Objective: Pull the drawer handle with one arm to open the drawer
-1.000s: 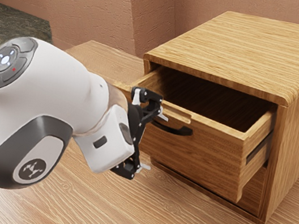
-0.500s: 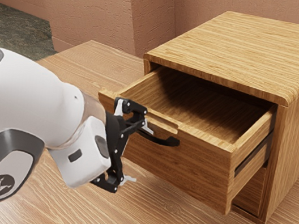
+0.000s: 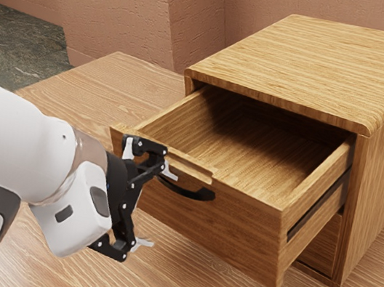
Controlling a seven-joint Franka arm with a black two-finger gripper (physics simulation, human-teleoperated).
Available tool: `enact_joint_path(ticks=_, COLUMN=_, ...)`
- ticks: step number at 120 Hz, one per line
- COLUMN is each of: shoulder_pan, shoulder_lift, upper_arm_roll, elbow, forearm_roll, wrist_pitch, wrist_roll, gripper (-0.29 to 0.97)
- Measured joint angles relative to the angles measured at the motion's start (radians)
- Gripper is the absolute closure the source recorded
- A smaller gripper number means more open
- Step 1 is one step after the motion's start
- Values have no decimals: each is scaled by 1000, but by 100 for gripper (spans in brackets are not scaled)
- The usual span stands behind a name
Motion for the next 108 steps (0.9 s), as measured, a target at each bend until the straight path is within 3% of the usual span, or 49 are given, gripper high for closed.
enact_joint_path(ticks=29, shoulder_pan=-27, shoulder_lift=-58, upper_arm_roll=15, elbow=-32, forearm_roll=-20, wrist_pitch=-25, wrist_roll=-6, gripper=0)
enact_joint_path(ticks=44, shoulder_pan=-42, shoulder_lift=-70, upper_arm_roll=20, elbow=-49, forearm_roll=-11, wrist_pitch=-30, wrist_roll=-10, gripper=-9)
enact_joint_path(ticks=52, shoulder_pan=-50, shoulder_lift=-87, upper_arm_roll=20, elbow=-58, forearm_roll=-26, wrist_pitch=-32, wrist_roll=-12, gripper=-2)
enact_joint_path(ticks=70, shoulder_pan=-64, shoulder_lift=-98, upper_arm_roll=37, elbow=-66, forearm_roll=-33, wrist_pitch=-32, wrist_roll=-17, gripper=-2)
enact_joint_path(ticks=85, shoulder_pan=-69, shoulder_lift=-100, upper_arm_roll=48, elbow=-64, forearm_roll=-30, wrist_pitch=-18, wrist_roll=-18, gripper=4)
enact_joint_path(ticks=99, shoulder_pan=-76, shoulder_lift=-108, upper_arm_roll=70, elbow=-60, forearm_roll=-11, wrist_pitch=-7, wrist_roll=-17, gripper=30)
enact_joint_path(ticks=108, shoulder_pan=-75, shoulder_lift=-119, upper_arm_roll=79, elbow=-59, forearm_roll=-16, wrist_pitch=-3, wrist_roll=-16, gripper=38)
